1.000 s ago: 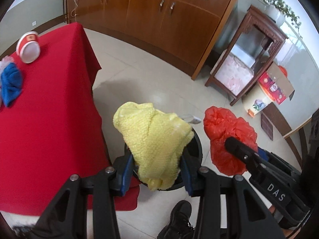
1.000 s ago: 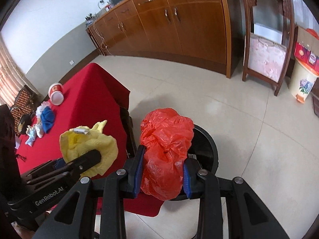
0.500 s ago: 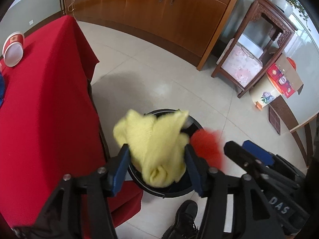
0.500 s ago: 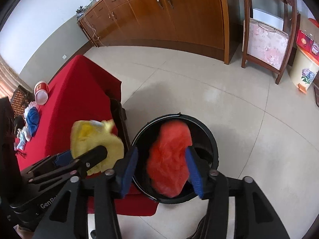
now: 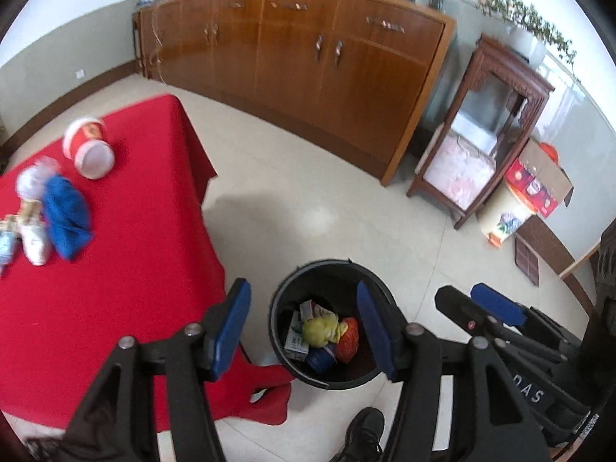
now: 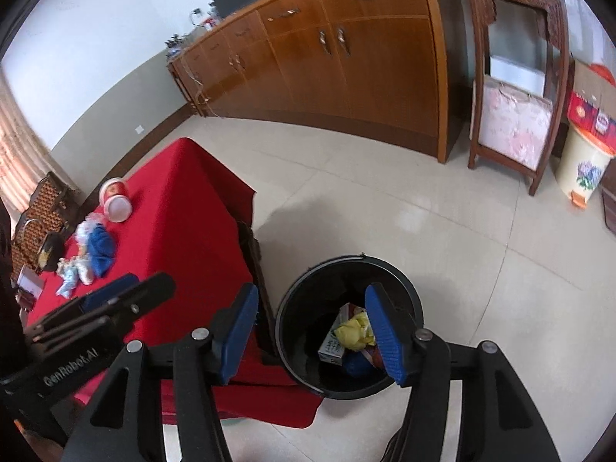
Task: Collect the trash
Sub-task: 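Move both open grippers back over the table toward the remaining trash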
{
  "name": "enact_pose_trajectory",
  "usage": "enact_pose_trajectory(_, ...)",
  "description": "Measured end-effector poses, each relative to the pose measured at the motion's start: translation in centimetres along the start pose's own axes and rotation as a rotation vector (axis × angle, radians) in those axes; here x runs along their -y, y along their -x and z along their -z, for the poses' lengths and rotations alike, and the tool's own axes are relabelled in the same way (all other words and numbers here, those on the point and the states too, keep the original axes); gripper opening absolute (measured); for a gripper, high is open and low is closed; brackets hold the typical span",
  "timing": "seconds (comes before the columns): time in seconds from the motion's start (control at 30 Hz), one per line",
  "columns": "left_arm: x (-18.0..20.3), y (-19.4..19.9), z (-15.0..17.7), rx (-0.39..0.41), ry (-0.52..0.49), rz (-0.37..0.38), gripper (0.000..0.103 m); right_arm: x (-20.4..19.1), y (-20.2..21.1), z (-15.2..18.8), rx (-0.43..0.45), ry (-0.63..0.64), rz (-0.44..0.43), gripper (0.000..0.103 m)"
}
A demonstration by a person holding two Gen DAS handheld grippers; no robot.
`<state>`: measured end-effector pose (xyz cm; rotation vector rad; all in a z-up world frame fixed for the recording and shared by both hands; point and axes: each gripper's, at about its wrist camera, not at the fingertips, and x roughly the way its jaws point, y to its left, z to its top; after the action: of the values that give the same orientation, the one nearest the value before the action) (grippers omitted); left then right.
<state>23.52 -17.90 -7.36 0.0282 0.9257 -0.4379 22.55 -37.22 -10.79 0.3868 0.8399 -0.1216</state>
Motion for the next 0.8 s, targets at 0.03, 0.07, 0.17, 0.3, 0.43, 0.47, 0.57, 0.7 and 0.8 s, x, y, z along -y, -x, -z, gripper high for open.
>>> enact_pose_trajectory(0.03, -0.4, 0.7, -0.1, 0.011, 0.006, -0.005, 0.060, -0.5, 0.6, 0.1, 0.006, 0.009, -0.006, 0.061)
enact_pose_trajectory(0.07, -0.7, 1.3, 0.0, 0.023, 0.010, -0.015, 0.061, -1.1, 1.2, 0.1, 0.015, 0.017, -0.013, 0.061)
enact_pose_trajectory(0.17, -2.6, 3.6, 0.2, 0.060, 0.033, -0.057, 0.065, -3.0, 2.9, 0.1, 0.043, 0.050, -0.031, 0.066)
enact_pose_trajectory(0.3, -5.0, 5.8, 0.6, 0.096, 0.079, -0.108, 0.068, -5.8, 4.4, 0.3, 0.067, 0.090, -0.054, 0.069)
enact_pose_trajectory(0.43, -7.7, 7.9, 1.4, 0.122, 0.125, -0.160, 0.070, -8.6, 5.3, 0.8, 0.079, 0.133, -0.092, 0.070)
enact_pose_trajectory(0.47, -8.4, 8.5, 1.7, 0.127, 0.138, -0.173, 0.070, -9.4, 5.5, 1.0, 0.083, 0.145, -0.098, 0.071)
enact_pose_trajectory(0.57, -10.6, 10.0, 2.7, 0.143, 0.176, -0.214, 0.071, -11.7, 6.0, 1.4, 0.093, 0.182, -0.116, 0.074)
enact_pose_trajectory(0.7, -13.4, 11.8, 3.9, 0.168, 0.223, -0.260, 0.072, -14.6, 6.2, 1.8, 0.094, 0.223, -0.149, 0.074)
enact_pose_trajectory(0.8, -15.6, 13.1, 4.6, 0.180, 0.252, -0.295, 0.073, -16.6, 6.4, 2.0, 0.096, 0.250, -0.174, 0.074)
